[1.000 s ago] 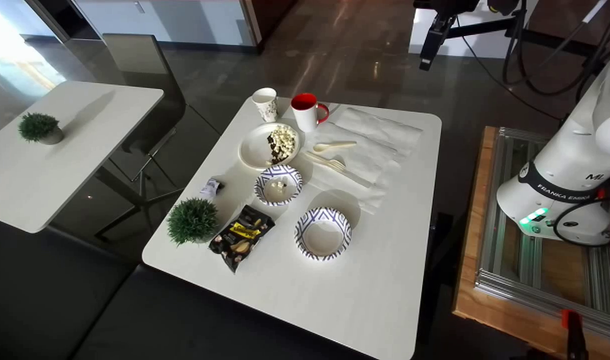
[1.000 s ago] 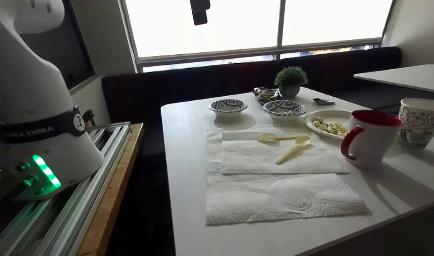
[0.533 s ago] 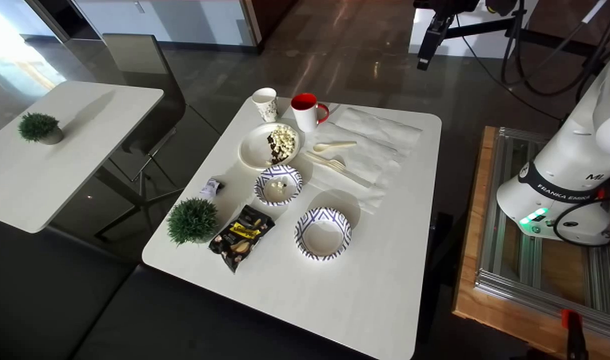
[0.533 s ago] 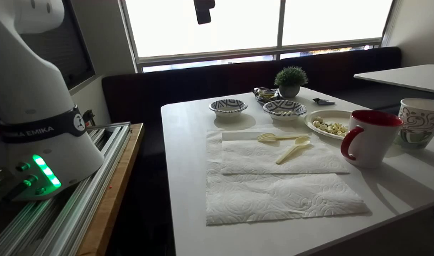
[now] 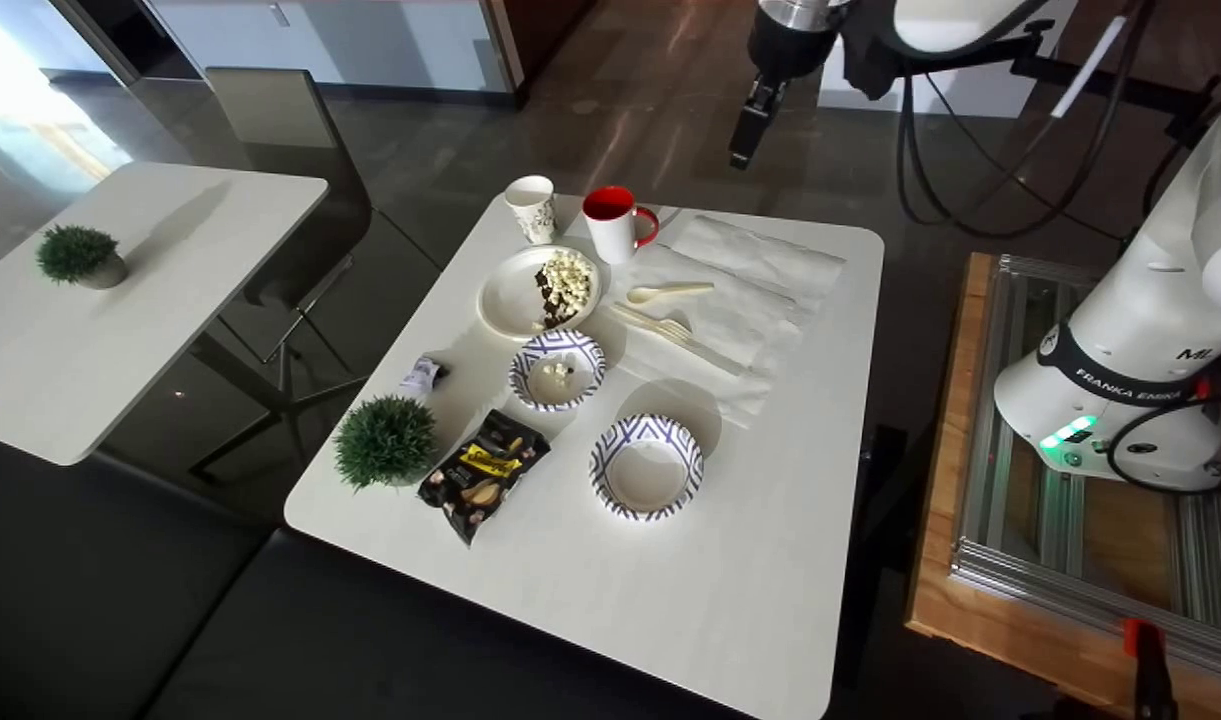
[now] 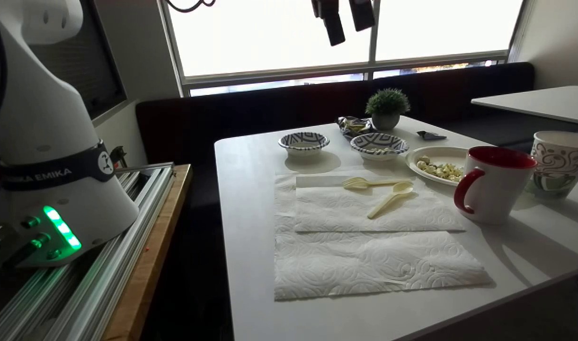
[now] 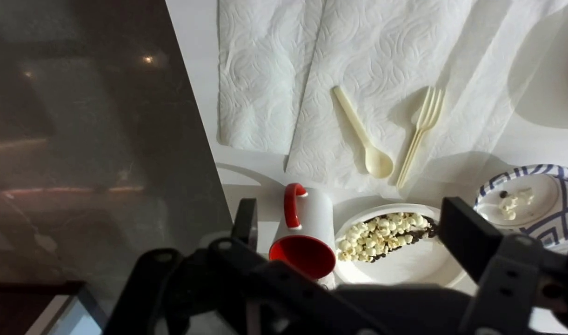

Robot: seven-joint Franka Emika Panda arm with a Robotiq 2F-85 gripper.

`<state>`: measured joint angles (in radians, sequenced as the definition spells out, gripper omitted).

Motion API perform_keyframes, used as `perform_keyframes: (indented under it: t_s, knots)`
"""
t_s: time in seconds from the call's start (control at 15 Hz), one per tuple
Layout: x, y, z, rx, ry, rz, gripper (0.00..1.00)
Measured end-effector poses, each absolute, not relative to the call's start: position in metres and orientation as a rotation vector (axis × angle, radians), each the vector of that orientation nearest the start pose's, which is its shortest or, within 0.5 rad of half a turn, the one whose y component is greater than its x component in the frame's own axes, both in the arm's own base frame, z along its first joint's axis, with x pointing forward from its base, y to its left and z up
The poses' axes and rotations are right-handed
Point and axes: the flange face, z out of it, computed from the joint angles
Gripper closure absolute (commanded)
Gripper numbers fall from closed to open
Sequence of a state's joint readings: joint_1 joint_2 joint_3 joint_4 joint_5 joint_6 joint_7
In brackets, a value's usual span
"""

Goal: Move the mug to the left.

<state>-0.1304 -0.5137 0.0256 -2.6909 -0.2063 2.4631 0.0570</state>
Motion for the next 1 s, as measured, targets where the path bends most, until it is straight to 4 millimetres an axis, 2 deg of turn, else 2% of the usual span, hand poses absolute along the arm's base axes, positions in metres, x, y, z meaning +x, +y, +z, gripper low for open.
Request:
perform_keyframes:
  t_s: [0.2, 0.47, 1.0]
  knots:
    - [0.428, -0.041, 0.397, -3.266, 0.002, -0.44, 0.0]
    - [0.473, -0.052, 0.357, -3.242, -0.036, -0.404, 0.0]
    - [0.541, -0.069, 0.28, -3.189, -0.038, -0.358, 0.0]
